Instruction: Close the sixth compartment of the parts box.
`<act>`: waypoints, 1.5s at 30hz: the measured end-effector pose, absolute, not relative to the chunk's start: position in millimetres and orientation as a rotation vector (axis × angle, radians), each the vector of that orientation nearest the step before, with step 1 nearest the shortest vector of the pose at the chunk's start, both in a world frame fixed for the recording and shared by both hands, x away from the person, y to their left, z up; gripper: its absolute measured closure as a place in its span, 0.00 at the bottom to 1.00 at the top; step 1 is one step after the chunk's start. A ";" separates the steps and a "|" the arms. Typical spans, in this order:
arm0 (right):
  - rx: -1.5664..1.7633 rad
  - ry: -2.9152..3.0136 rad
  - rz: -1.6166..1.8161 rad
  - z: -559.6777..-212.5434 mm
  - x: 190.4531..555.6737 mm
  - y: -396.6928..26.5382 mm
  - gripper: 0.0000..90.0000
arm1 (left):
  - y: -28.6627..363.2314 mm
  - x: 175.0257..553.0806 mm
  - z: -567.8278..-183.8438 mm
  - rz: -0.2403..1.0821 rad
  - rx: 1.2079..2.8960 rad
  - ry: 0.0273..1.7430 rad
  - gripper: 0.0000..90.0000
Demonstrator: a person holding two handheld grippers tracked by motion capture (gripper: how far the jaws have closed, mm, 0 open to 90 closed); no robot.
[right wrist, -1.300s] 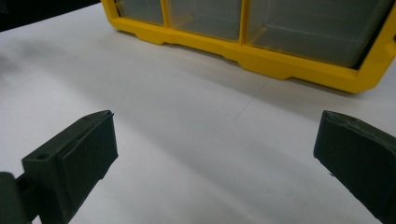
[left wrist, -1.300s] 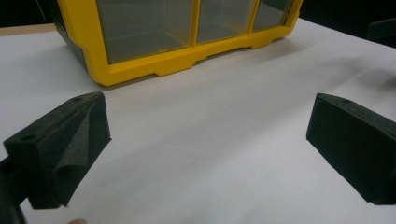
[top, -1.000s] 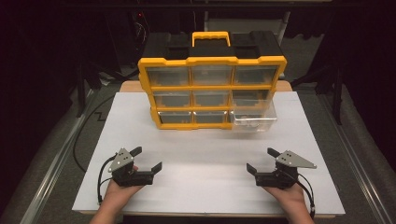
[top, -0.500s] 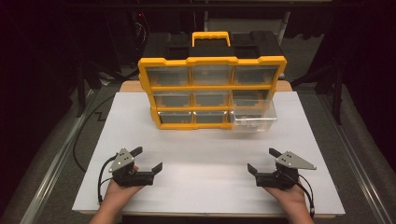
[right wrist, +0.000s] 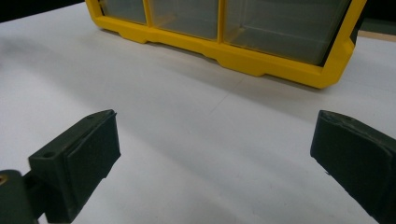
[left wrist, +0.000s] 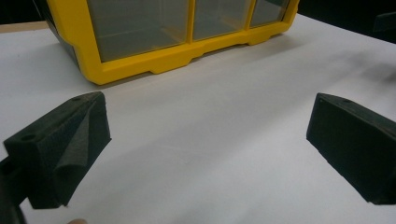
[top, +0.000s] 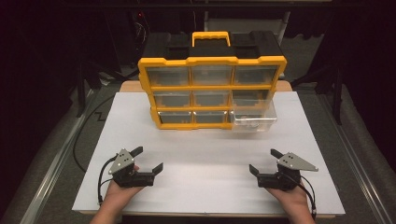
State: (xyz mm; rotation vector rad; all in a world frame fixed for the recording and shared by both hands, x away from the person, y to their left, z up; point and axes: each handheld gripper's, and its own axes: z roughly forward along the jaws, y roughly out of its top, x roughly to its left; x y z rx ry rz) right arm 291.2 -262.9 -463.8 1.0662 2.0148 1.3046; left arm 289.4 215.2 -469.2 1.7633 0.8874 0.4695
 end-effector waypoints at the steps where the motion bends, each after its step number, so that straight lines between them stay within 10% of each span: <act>1: 1.072 2.015 1.304 -464.1 291.3 -263.1 0.03 | 215.4 289.6 -469.3 0.469 1.763 0.888 0.01; 26: 1.057 2.019 1.288 -464.1 289.1 -264.2 0.28 | 216.6 289.2 -469.0 0.467 1.764 0.886 0.01; 45: 1.053 2.004 1.266 -464.2 286.6 -264.2 0.66 | 217.2 289.6 -469.2 0.467 1.760 0.885 0.01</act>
